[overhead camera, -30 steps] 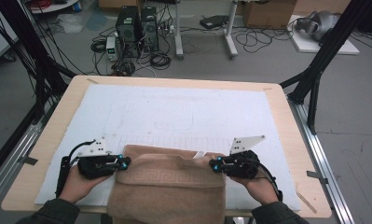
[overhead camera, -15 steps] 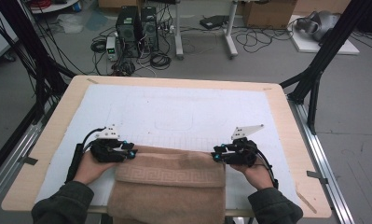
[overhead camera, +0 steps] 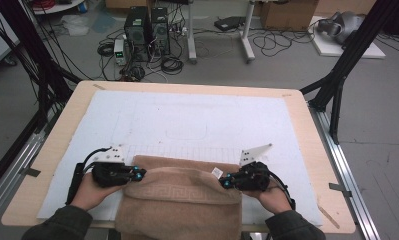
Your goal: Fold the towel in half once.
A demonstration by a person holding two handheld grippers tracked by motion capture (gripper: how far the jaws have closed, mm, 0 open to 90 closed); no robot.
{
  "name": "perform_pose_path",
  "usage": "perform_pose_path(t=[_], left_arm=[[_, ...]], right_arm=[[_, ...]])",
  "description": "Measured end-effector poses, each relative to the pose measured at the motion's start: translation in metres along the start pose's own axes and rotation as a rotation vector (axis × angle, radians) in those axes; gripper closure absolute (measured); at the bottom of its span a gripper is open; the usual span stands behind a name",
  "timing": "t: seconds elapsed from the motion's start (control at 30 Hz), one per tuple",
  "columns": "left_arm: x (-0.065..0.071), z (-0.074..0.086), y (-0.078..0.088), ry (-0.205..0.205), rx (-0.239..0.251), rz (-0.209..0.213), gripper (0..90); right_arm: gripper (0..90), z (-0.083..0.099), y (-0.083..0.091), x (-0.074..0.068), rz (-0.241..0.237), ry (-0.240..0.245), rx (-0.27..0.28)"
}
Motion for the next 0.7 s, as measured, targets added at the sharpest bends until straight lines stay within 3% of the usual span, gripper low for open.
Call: perform_pose_path(t=[0.03, 0.1, 0.13, 0.2, 0.23, 0.27, 0.33, 0.37, 0.43, 0.5, 0.57, 0.63, 0.7], left_arm=[[0.007, -0.001, 0.006, -0.007, 0.015, 0.018, 89.4], [0.019, -0.004, 0.013, -0.021, 0.043, 0.096, 88.7], [0.023, -0.005, 0.014, -0.042, 0.043, 0.104, 85.7], [0.024, -0.008, 0.012, -0.052, 0.038, 0.085, 74.5], [0.021, -0.009, 0.009, -0.053, 0.030, 0.061, 71.5], [0.018, -0.008, 0.006, -0.044, 0.025, 0.039, 67.9], [0.012, -0.006, -0.001, -0.031, -0.005, -0.005, 55.6], [0.009, -0.004, -0.004, -0.035, -0.028, -0.025, 54.1], [0.000, 0.002, -0.012, -0.025, -0.078, -0.075, 54.9], [-0.008, 0.008, -0.020, -0.012, -0.113, -0.082, 59.4], [-0.011, 0.013, -0.027, -0.007, -0.165, -0.090, 68.0], [-0.011, 0.015, -0.032, -0.014, -0.166, -0.086, 76.0], [-0.008, 0.012, -0.032, -0.014, -0.154, -0.087, 83.9]], right_arm=[[89.7, -0.003, 0.007, -0.009, -0.016, 0.027, 0.019], [89.3, -0.008, 0.016, -0.022, -0.036, 0.062, 0.031], [84.7, -0.010, 0.018, -0.024, -0.021, 0.077, 0.028], [79.2, -0.012, 0.016, -0.019, 0.014, 0.065, 0.010], [70.9, -0.012, 0.014, -0.016, 0.040, 0.055, 0.010], [69.1, -0.013, 0.010, -0.011, 0.067, 0.037, 0.015], [58.4, -0.013, 0.003, -0.004, 0.120, 0.041, -0.020], [56.8, -0.012, -0.002, 0.000, 0.137, 0.023, -0.036], [53.9, -0.008, -0.011, 0.009, 0.156, 0.005, -0.044], [56.9, -0.006, -0.020, 0.016, 0.155, -0.017, -0.057], [63.2, -0.003, -0.028, 0.018, 0.160, -0.007, -0.086], [72.1, 0.000, -0.032, 0.019, 0.145, -0.024, -0.099], [81.2, 0.002, -0.030, 0.019, 0.131, -0.038, -0.071]])
Point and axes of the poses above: each handheld gripper's, and its own axes: y roughly backward along the jaws, z roughly out of its underside, x roughly to its right, the point moved 2 cm from there along -y, roughly forward along the jaws, and after that the axes turned 5 degrees about x, right-handed, at the moved point
